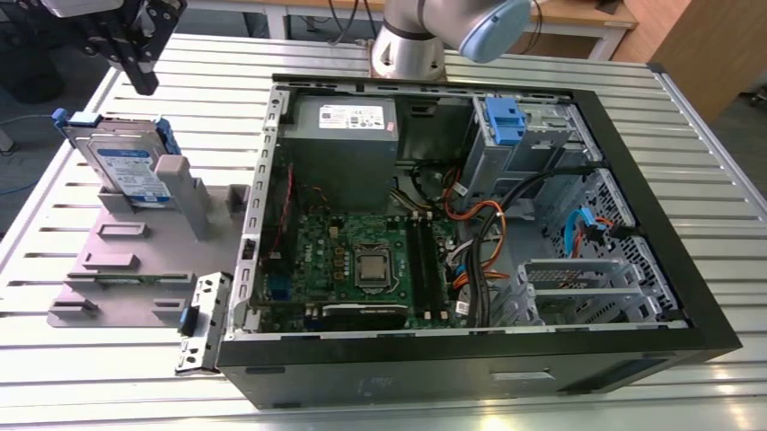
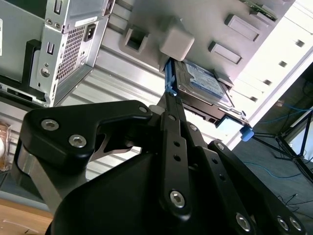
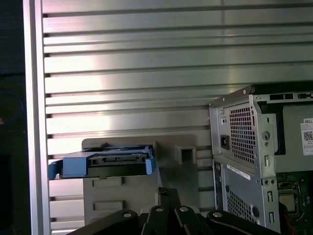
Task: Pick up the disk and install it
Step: 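Reach for the disk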
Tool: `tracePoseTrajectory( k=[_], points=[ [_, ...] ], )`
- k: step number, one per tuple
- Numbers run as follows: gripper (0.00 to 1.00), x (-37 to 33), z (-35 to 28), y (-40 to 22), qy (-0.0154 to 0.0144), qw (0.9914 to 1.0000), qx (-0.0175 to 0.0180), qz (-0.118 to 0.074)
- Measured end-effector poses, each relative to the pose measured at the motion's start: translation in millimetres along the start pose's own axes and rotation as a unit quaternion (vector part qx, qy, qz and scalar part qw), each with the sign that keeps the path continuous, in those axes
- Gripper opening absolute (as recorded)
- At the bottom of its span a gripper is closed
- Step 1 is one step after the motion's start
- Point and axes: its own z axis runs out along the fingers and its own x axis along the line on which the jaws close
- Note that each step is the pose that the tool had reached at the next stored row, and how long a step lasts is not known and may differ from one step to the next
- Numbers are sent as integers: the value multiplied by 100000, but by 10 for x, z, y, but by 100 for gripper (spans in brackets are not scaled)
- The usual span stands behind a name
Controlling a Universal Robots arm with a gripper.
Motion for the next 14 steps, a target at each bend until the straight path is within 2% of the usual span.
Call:
tracePoseTrajectory(
  k=[12, 13, 14],
  points=[
    [11, 97, 1, -7, 1, 100000, -2, 0],
    [11, 143, 1, -11, 2, 100000, 1, -2],
    [11, 153, 1, -12, 0, 100000, 0, 0]
  ],
)
